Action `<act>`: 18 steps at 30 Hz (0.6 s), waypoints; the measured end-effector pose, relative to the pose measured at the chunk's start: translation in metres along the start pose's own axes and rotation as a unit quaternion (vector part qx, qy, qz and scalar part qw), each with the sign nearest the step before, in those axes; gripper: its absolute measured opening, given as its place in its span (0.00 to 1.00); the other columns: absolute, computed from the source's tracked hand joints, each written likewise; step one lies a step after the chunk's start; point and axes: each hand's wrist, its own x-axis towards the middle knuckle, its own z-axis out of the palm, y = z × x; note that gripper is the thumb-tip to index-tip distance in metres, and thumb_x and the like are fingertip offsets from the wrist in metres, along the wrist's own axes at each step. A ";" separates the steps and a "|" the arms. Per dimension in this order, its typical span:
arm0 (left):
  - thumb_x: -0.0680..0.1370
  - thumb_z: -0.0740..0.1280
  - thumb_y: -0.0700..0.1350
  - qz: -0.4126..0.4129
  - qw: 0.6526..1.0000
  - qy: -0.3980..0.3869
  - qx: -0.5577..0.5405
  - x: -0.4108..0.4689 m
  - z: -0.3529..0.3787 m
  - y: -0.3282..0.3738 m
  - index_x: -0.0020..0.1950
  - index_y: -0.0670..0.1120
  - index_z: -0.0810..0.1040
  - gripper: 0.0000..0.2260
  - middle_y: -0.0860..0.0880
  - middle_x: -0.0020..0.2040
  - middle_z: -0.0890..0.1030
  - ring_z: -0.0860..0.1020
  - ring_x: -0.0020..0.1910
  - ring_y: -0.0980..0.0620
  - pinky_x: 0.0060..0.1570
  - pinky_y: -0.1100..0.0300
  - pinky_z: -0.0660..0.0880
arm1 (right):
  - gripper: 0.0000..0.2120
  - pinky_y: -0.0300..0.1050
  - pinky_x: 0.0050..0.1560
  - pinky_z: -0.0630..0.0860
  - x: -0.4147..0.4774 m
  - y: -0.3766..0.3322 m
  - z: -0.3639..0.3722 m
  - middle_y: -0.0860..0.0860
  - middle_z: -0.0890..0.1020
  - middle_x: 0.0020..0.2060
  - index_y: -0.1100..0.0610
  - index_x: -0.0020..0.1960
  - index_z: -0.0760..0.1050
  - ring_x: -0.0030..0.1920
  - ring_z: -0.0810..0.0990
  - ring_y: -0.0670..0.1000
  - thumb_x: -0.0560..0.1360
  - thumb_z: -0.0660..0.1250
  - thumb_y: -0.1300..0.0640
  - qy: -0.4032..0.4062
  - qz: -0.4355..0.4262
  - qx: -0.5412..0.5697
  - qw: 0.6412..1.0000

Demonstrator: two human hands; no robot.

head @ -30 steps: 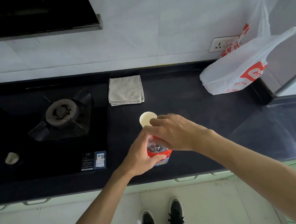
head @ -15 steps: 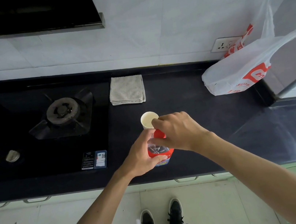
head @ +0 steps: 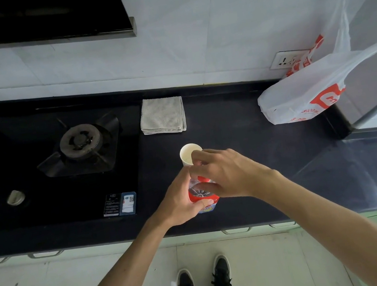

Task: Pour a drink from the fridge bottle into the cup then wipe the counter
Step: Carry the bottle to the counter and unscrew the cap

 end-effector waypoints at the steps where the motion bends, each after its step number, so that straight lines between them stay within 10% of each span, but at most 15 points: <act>1: 0.68 0.80 0.45 -0.003 1.000 0.004 -0.003 0.000 0.001 0.000 0.65 0.50 0.70 0.29 0.62 0.57 0.77 0.78 0.58 0.63 0.56 0.68 0.76 | 0.10 0.47 0.24 0.74 0.003 -0.003 0.004 0.53 0.78 0.44 0.57 0.50 0.79 0.38 0.79 0.55 0.75 0.70 0.50 0.019 0.011 -0.002 1.000; 6: 0.68 0.81 0.46 0.002 1.000 0.010 0.001 0.002 0.000 0.000 0.62 0.53 0.72 0.28 0.62 0.59 0.76 0.77 0.60 0.62 0.57 0.65 0.77 | 0.10 0.41 0.23 0.61 0.014 -0.010 0.018 0.51 0.77 0.35 0.58 0.42 0.76 0.32 0.76 0.54 0.72 0.75 0.55 0.093 0.075 -0.012 0.993; 18: 0.69 0.80 0.43 0.026 1.000 -0.001 -0.015 -0.001 -0.003 0.008 0.67 0.61 0.66 0.34 0.66 0.60 0.75 0.77 0.62 0.59 0.58 0.68 0.75 | 0.15 0.36 0.37 0.70 -0.015 0.009 0.020 0.42 0.73 0.42 0.55 0.52 0.78 0.36 0.73 0.42 0.71 0.76 0.50 0.070 0.196 0.216 0.954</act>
